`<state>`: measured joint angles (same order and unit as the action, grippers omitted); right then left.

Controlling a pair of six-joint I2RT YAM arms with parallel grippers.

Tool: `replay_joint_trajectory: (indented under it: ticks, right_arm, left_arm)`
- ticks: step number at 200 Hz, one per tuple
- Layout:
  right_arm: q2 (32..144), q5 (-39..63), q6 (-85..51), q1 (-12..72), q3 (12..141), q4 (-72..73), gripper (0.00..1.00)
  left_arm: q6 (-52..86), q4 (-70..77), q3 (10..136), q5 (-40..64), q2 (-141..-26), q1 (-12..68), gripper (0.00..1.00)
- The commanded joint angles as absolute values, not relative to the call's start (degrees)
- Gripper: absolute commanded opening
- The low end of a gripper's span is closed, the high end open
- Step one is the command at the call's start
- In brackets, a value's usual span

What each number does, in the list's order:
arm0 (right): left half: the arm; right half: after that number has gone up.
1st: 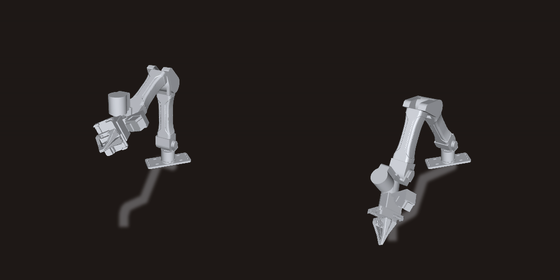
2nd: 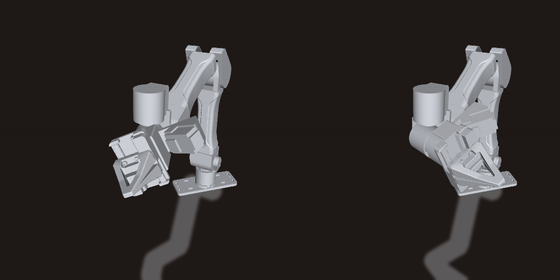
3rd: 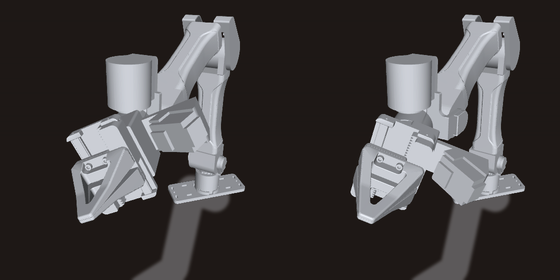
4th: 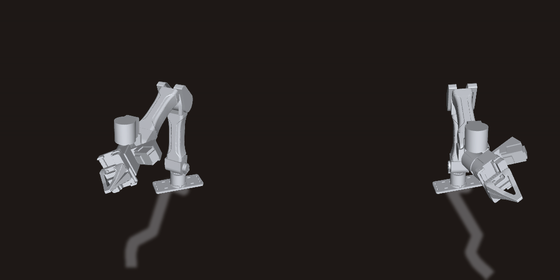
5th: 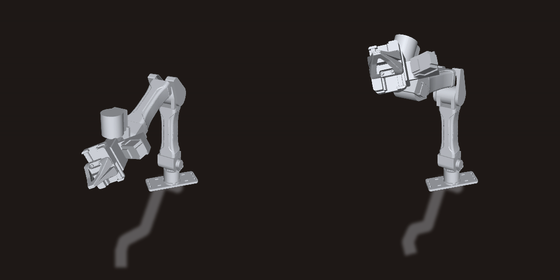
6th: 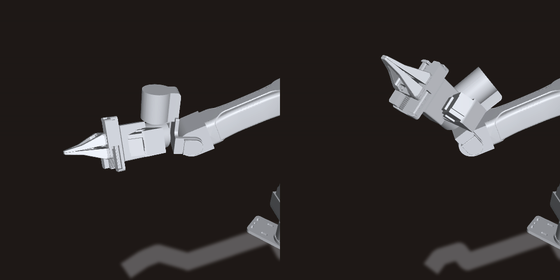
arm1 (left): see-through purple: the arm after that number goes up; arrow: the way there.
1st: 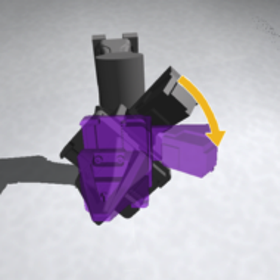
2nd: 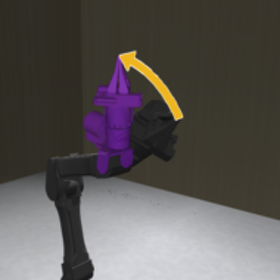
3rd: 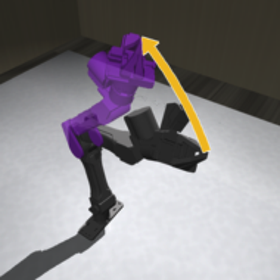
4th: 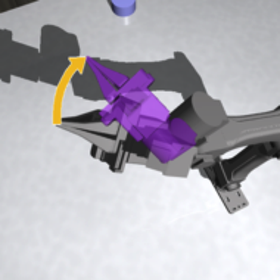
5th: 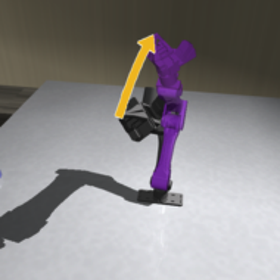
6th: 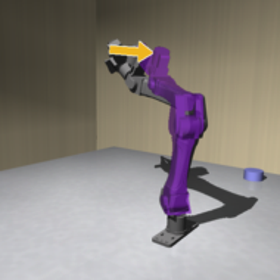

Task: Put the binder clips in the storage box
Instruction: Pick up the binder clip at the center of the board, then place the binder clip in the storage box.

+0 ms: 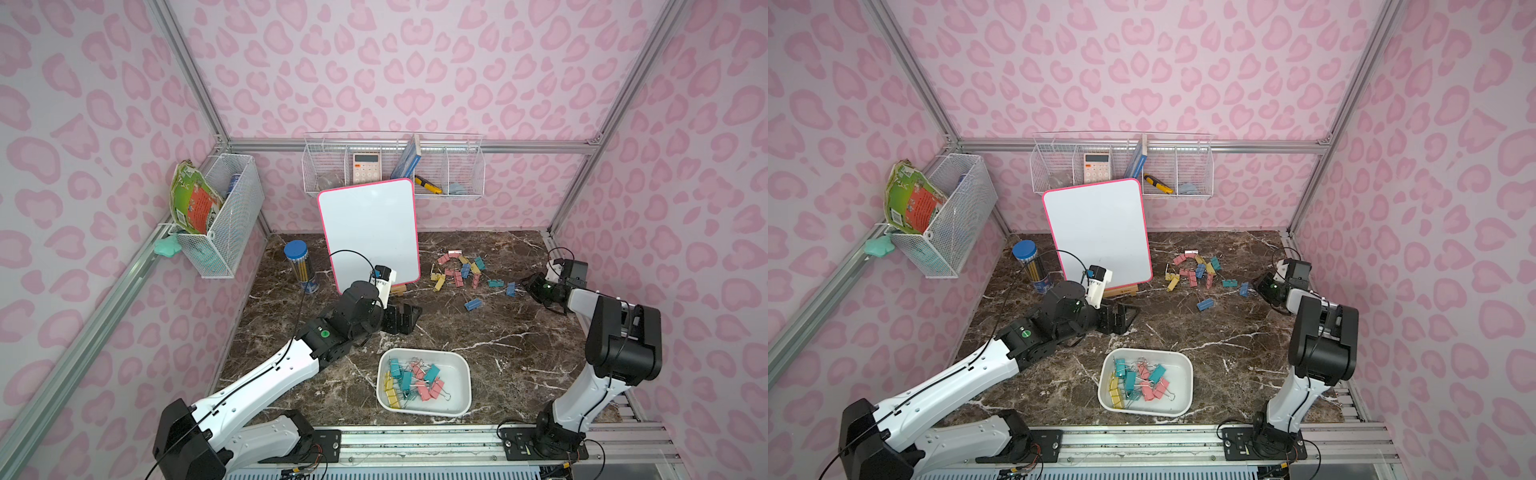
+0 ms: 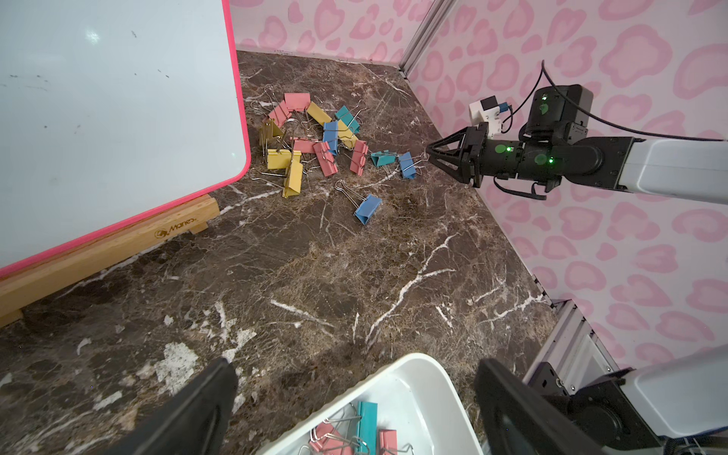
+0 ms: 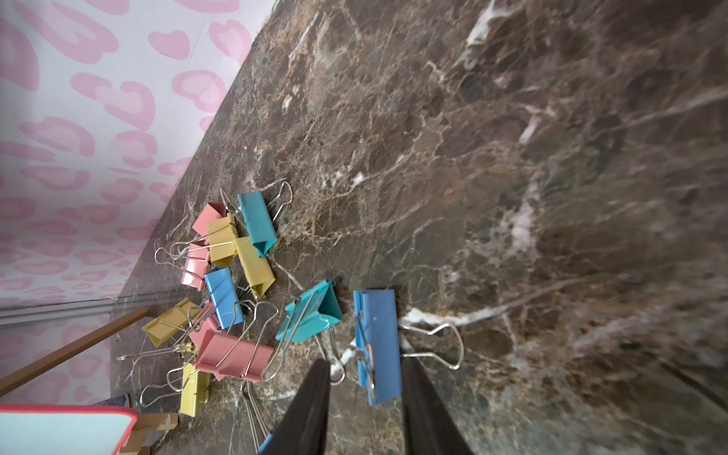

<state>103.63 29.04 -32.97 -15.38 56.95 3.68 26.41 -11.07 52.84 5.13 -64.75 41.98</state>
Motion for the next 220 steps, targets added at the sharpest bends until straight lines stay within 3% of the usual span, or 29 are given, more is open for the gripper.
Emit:
replay_joint_trajectory:
  ticks: [1, 54, 77, 116, 159, 188, 220]
  right_arm:
    - [104.1, 29.0, -33.4, -15.1, 56.7, 5.8, 0.27]
    - [104.1, 28.5, -33.9, -14.7, 56.1, 6.8, 0.13]
    - [101.8, 27.9, -33.6, -14.6, 54.8, 8.0, 0.0]
    - [91.7, 24.8, -31.7, -14.2, 51.2, 6.9, 0.0]
    - [73.3, 25.4, -30.4, -11.8, 47.1, 0.8, 0.0]
    - [59.8, 23.5, -30.5, -1.8, 45.6, -6.2, 0.0]
    - [49.0, 18.9, -34.8, 16.5, 42.4, -11.0, 0.0]
  left_arm:
    - [25.6, -10.9, 53.3, 4.7, -64.7, 42.0, 0.99]
    - [25.7, -11.9, 52.2, 4.1, -63.2, 42.0, 0.99]
    - [25.7, -12.0, 52.1, 3.7, -62.8, 42.0, 0.99]
    - [25.7, -12.0, 52.2, 3.3, -62.7, 42.0, 0.99]
    - [25.6, -11.4, 52.2, 1.6, -62.9, 42.0, 0.99]
    - [24.8, -10.9, 52.2, -0.3, -62.8, 42.0, 0.99]
    - [24.1, -10.6, 52.4, -2.7, -62.6, 42.0, 0.99]
